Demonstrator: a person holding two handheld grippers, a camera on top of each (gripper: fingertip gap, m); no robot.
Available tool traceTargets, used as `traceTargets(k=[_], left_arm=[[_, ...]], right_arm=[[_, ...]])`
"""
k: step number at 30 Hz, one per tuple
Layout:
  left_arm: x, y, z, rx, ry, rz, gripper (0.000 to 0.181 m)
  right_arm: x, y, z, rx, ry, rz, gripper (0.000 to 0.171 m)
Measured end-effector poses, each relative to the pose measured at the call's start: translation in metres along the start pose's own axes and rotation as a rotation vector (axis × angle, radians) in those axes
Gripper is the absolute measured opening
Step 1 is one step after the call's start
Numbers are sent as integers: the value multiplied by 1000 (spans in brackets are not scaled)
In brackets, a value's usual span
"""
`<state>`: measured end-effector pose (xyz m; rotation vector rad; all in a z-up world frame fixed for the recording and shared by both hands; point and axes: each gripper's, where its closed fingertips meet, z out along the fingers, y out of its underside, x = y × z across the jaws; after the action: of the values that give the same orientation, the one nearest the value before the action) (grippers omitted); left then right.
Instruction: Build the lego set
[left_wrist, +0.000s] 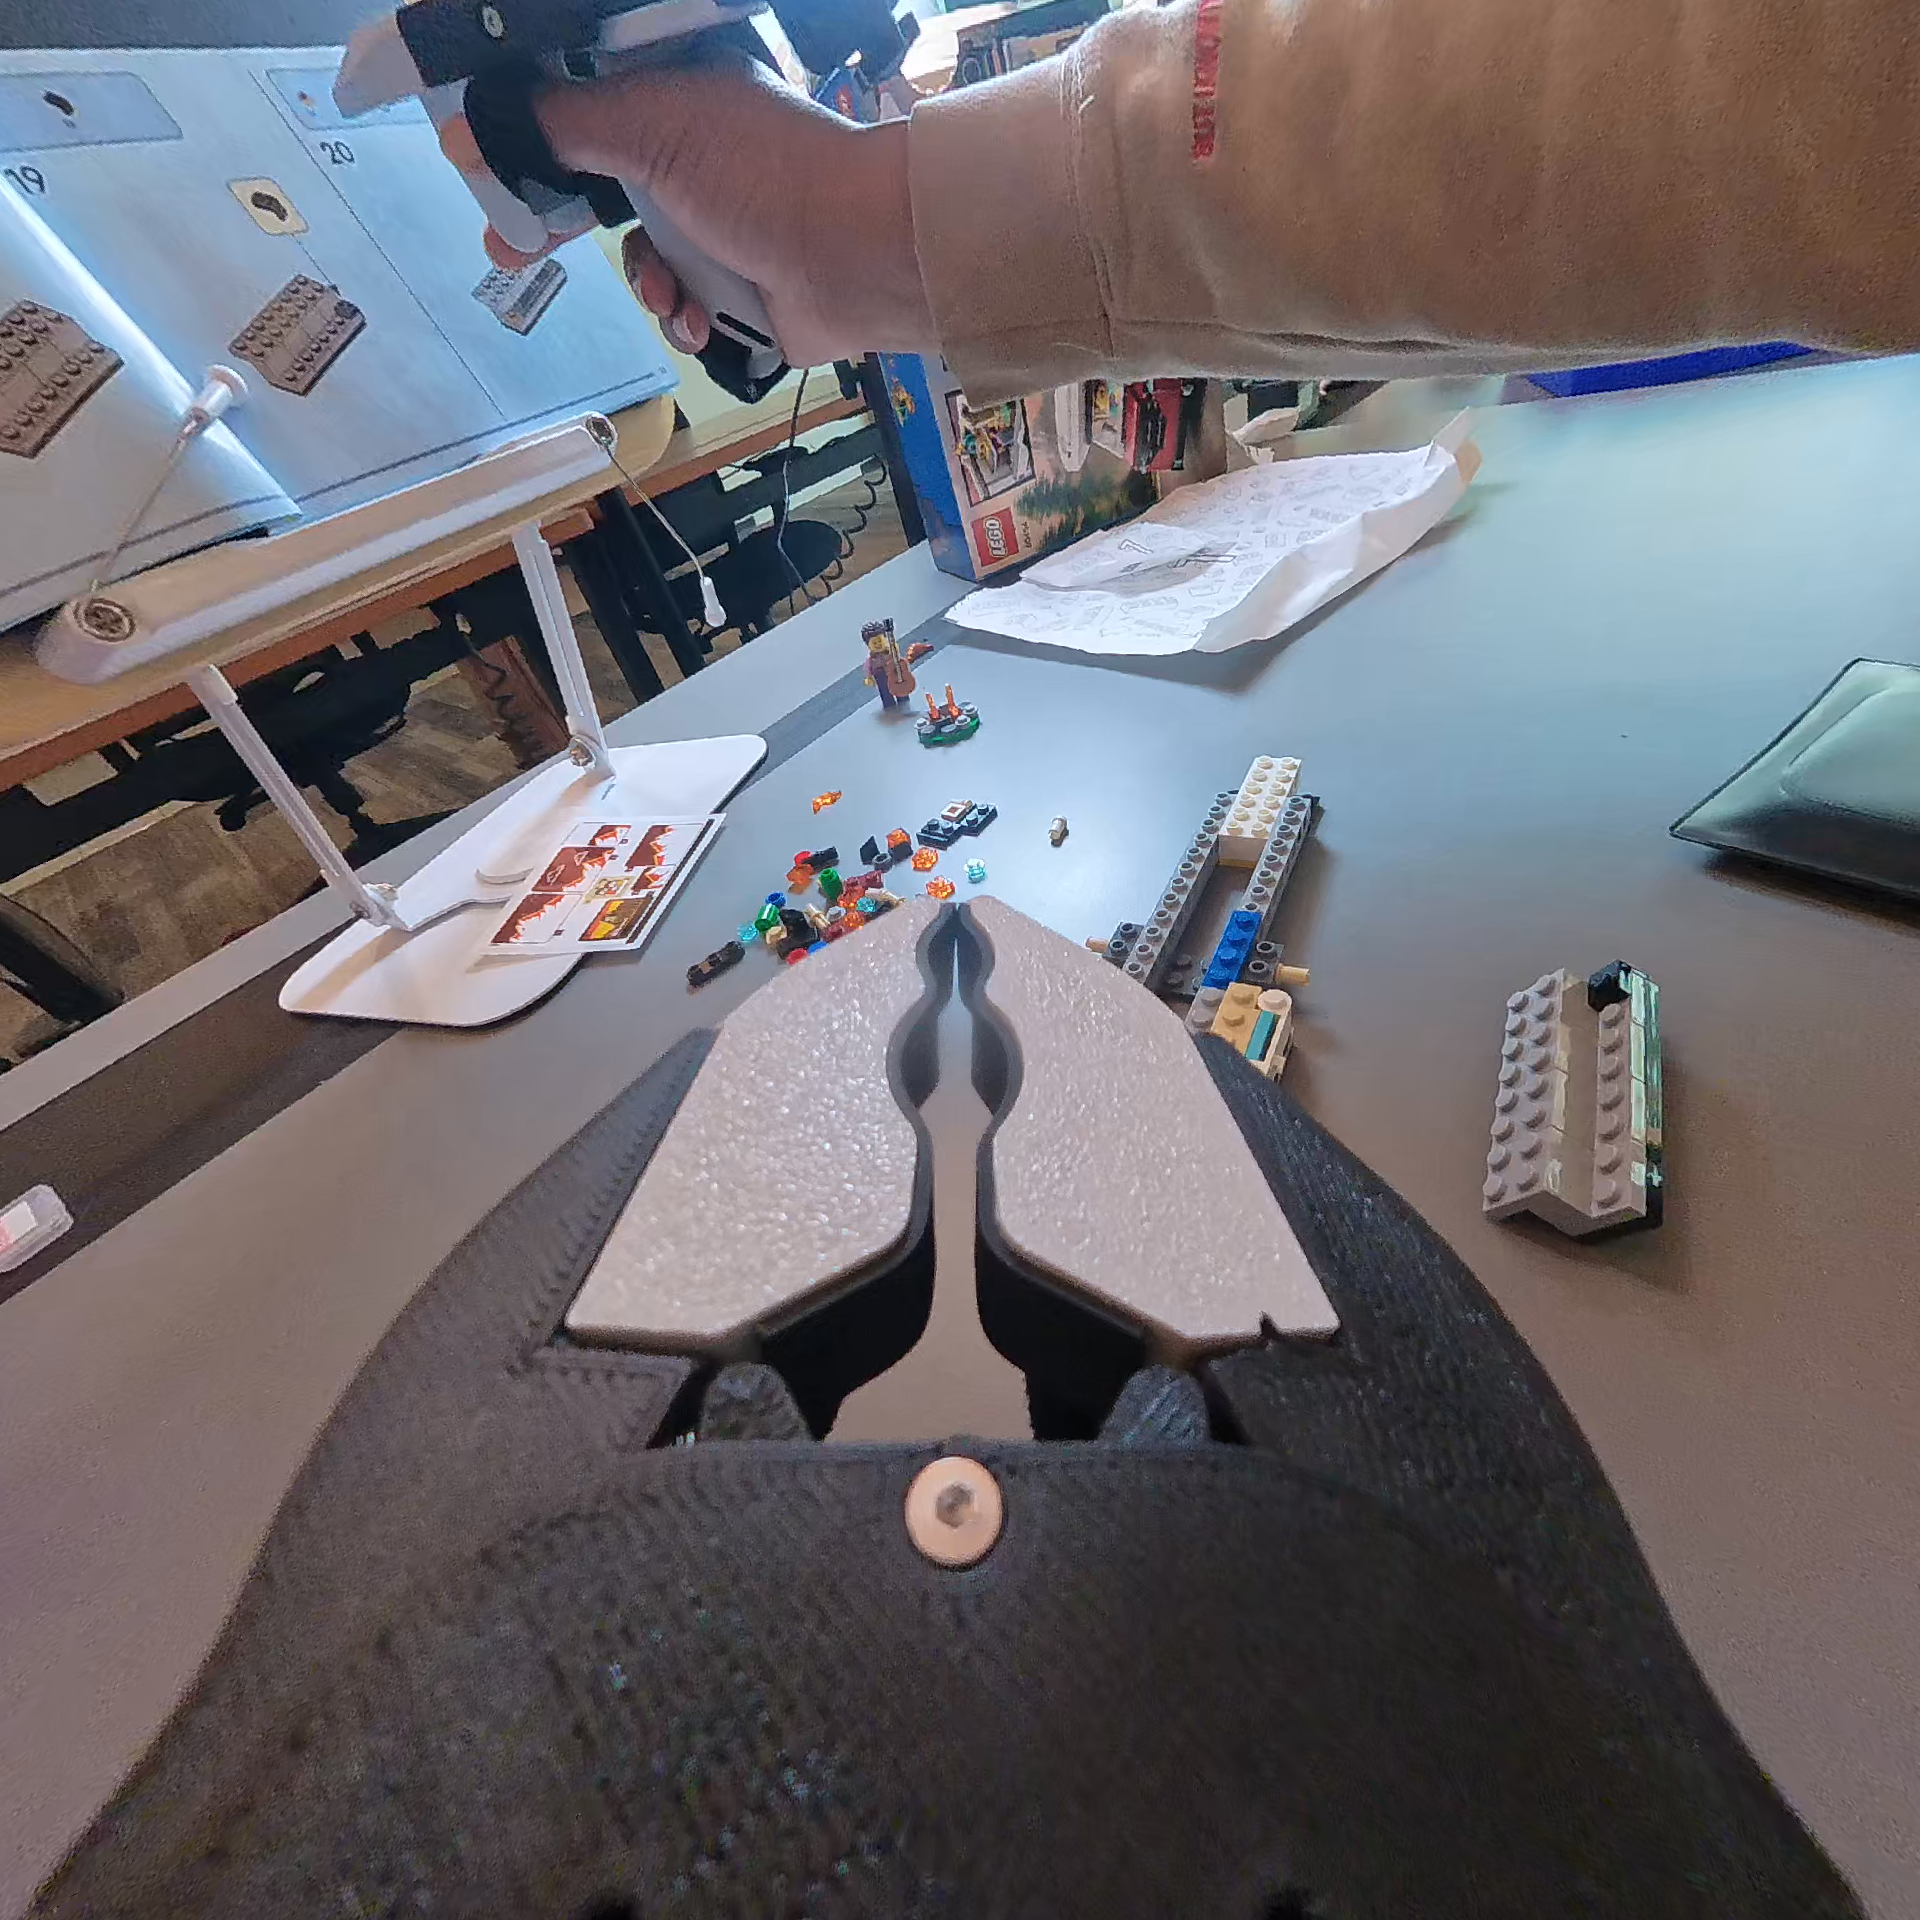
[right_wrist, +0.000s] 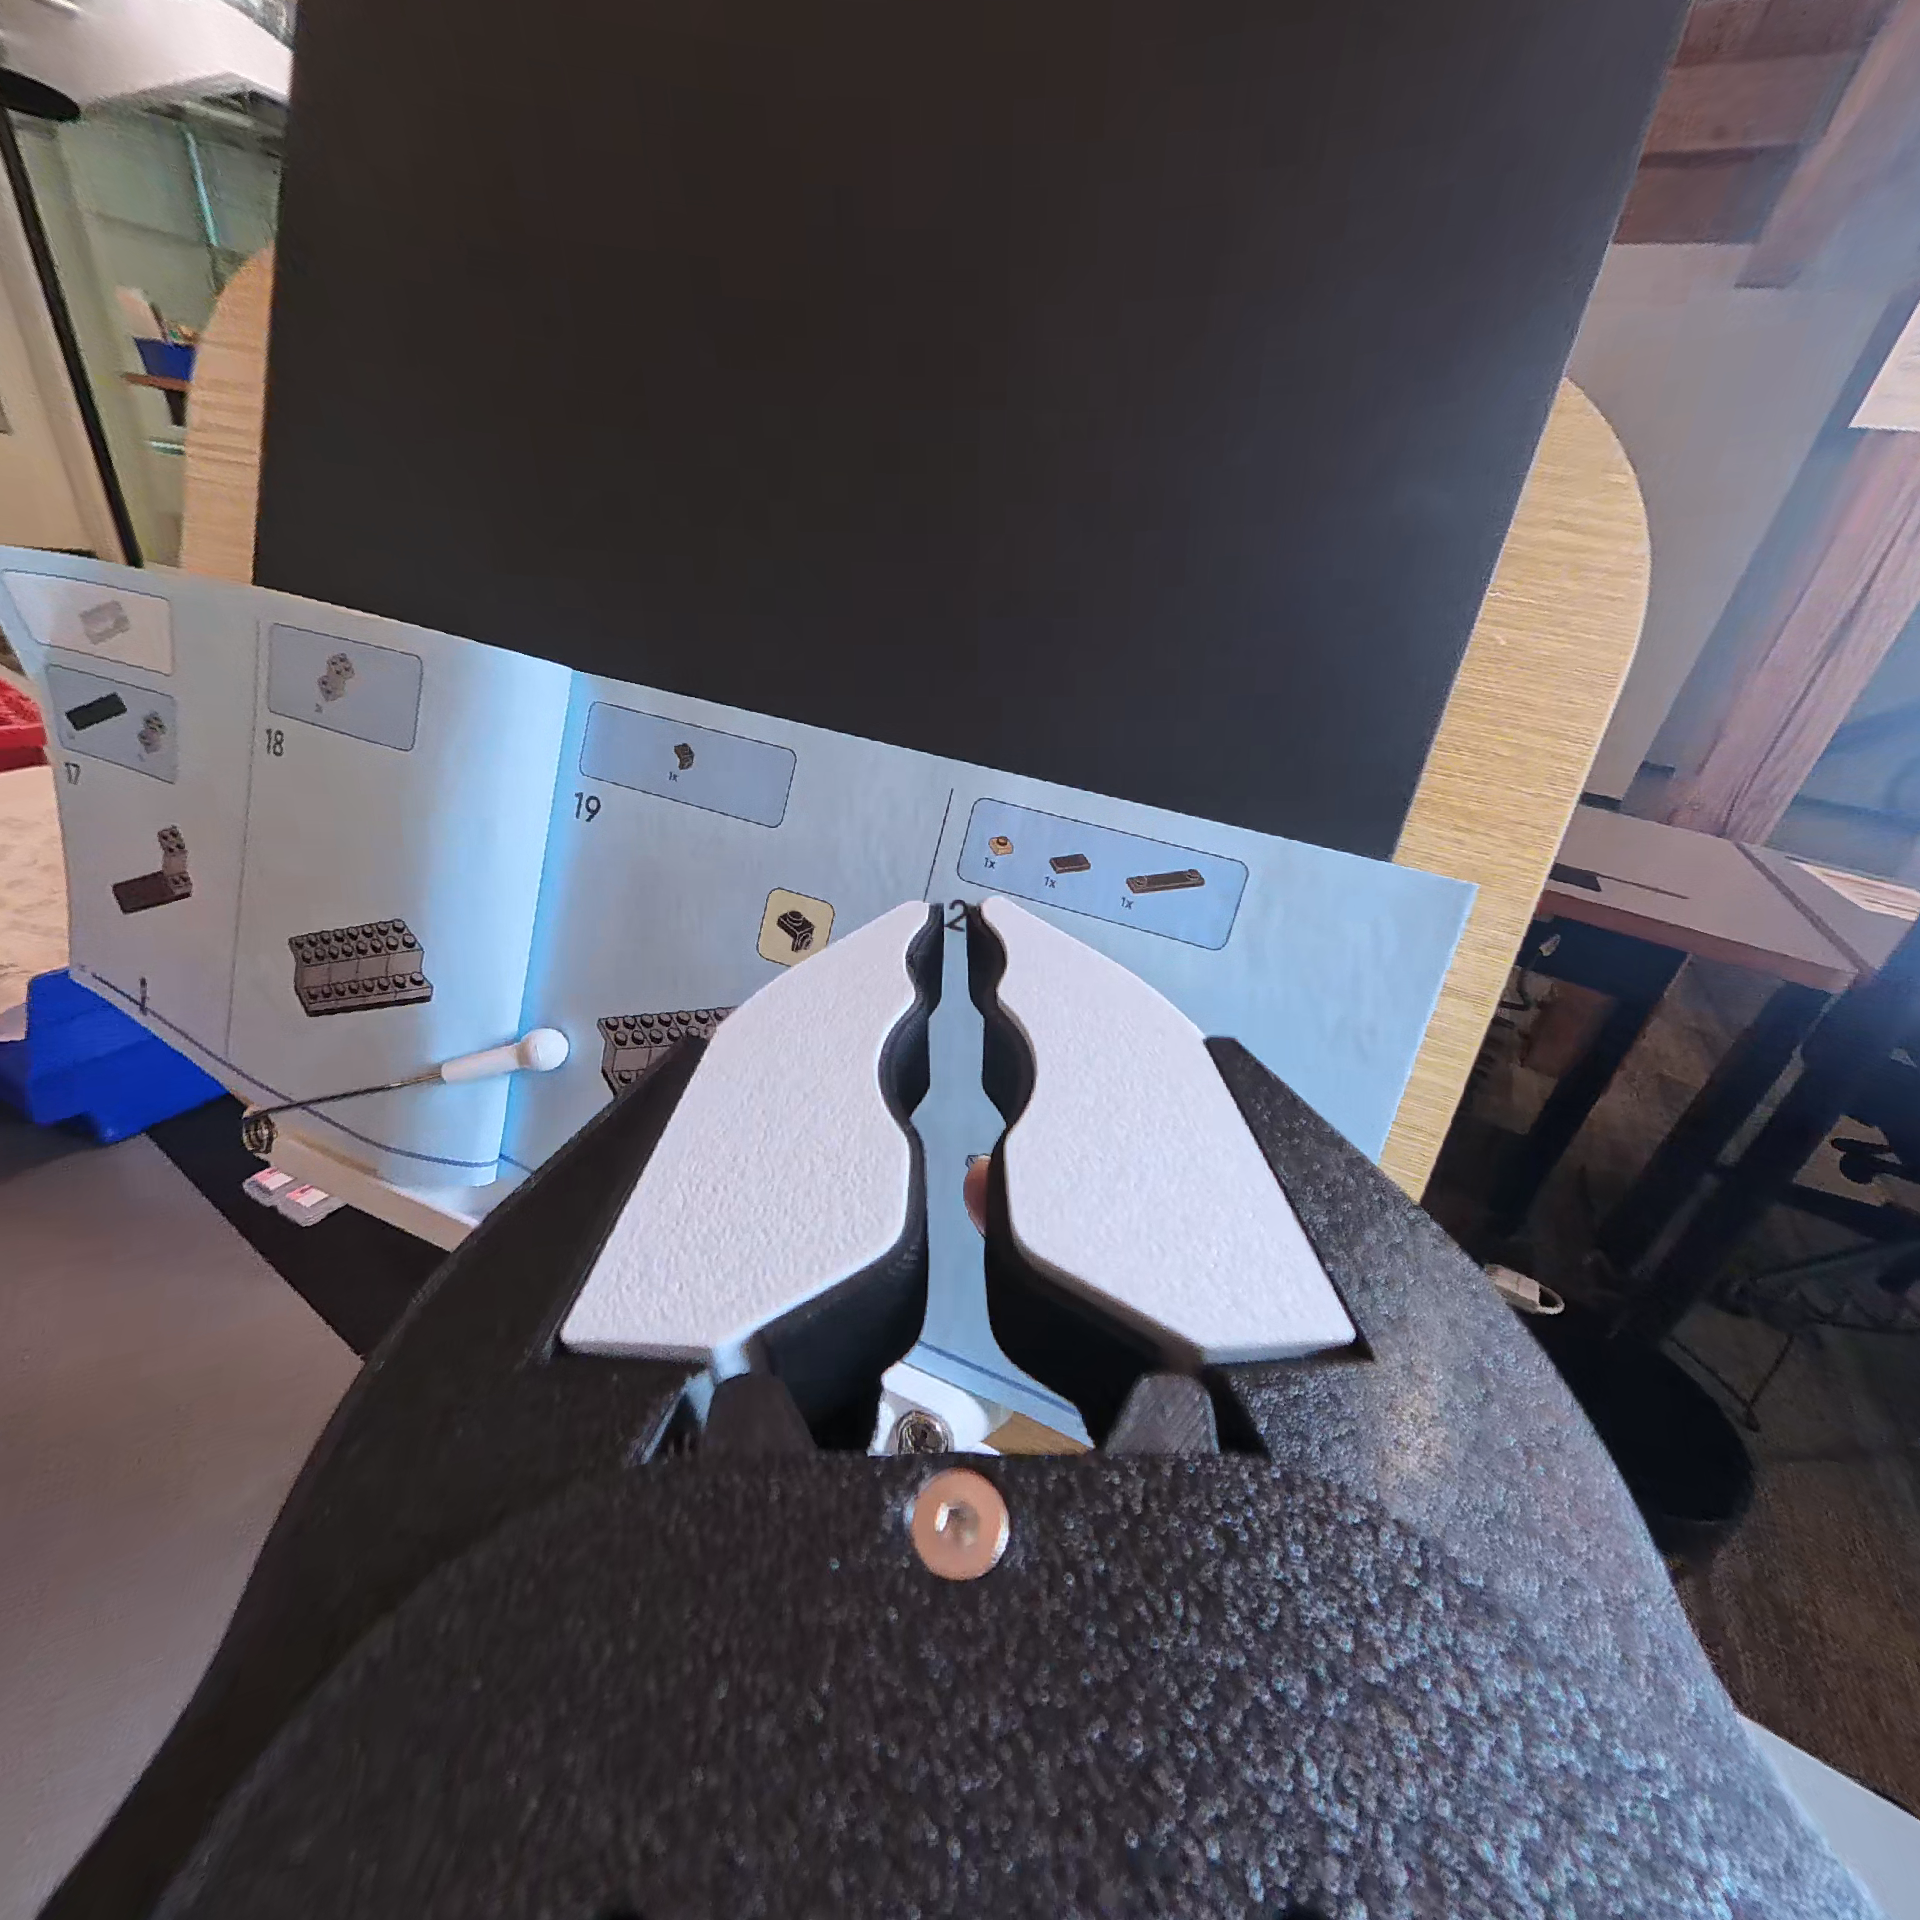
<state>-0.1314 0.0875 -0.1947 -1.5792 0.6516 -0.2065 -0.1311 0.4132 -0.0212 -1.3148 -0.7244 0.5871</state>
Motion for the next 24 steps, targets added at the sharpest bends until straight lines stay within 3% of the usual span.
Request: traceTargets(k=[1, 24], left_arm=[[0, 1, 0, -4, 0, 0, 0], [3, 3, 1, -17, 14, 32, 0]], right_arm=[[0, 0, 1, 0, -1, 1, 4], [27, 0, -11, -66, 83, -92, 4]])
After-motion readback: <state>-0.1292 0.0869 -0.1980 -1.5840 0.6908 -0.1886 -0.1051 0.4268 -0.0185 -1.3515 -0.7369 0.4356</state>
